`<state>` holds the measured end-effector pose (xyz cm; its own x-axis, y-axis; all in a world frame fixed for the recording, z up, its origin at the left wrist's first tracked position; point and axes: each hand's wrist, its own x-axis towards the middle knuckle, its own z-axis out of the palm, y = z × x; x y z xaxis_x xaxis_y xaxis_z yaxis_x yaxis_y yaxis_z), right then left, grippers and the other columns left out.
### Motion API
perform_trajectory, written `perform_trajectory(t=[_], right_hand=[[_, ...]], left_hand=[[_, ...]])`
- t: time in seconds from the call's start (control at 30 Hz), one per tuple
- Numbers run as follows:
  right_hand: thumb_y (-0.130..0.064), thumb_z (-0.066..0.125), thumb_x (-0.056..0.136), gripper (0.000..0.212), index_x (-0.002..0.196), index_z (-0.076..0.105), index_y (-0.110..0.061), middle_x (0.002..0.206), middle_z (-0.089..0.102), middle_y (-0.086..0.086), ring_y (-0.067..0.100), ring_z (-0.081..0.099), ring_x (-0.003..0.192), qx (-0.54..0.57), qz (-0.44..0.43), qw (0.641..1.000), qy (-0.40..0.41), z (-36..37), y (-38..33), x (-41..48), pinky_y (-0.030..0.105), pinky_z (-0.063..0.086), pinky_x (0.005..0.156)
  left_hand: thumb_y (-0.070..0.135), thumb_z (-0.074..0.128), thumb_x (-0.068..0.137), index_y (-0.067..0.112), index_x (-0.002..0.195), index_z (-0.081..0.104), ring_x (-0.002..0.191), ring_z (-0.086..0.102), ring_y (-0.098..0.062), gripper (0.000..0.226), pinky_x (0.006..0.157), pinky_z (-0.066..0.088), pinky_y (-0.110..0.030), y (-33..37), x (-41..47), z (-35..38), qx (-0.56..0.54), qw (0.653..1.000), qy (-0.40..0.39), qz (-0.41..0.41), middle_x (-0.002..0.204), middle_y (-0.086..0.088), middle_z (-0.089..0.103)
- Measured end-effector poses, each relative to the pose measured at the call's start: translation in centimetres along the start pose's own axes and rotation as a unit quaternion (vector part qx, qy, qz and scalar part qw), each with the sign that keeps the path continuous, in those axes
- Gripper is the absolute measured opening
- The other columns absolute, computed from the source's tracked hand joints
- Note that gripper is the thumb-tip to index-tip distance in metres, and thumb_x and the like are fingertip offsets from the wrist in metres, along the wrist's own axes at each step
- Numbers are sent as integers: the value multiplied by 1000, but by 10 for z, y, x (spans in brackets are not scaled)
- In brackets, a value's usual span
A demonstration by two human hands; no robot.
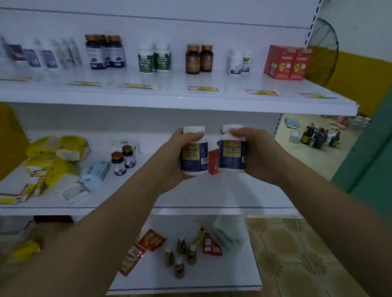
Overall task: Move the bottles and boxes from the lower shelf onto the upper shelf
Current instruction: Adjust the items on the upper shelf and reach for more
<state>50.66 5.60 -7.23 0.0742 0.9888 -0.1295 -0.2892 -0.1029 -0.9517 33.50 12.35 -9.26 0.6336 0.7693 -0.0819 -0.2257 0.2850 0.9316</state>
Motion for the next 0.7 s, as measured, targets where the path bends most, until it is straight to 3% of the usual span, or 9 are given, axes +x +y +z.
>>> perform_trajectory(t=[0.17,0.27,0.37,0.47,0.7], right_hand=[[-20,48,92,19,105,56,-9,84,65,10,22,64,75,-5,-34,999,-21,52,-43,-4,32,53,71],[-19,47,92,17,98,57,-7,81,66,10,21,65,71,1,-59,998,-37,75,-66,-5,28,56,65],[-15,46,92,15,101,54,-7,83,66,13,23,65,69,22,-87,995,-48,88,-82,-3,31,57,66],[-15,48,91,23,112,52,-7,81,67,13,23,66,67,12,-98,993,-66,99,-91,3,33,57,69],[-14,48,90,12,91,58,-8,74,67,12,25,64,71,-18,-122,986,-112,145,-103,22,36,52,74]], left_hand=[[29,60,88,22,99,48,82,61,-18,18,70,52,-32,63,-33,-9,31,998,45,41,97,-8,60],[26,61,87,23,99,44,77,63,-17,21,65,54,-32,93,-45,-13,19,996,54,72,89,-7,62],[25,59,88,22,89,52,80,63,-18,9,69,55,-32,114,-54,-13,32,992,61,104,88,-6,63],[27,61,87,21,96,53,82,64,-19,13,73,54,-35,126,-58,-15,37,991,64,112,92,-6,64],[28,61,88,25,93,52,81,64,-18,10,69,55,-33,155,-77,-45,42,985,95,137,86,-4,66]])
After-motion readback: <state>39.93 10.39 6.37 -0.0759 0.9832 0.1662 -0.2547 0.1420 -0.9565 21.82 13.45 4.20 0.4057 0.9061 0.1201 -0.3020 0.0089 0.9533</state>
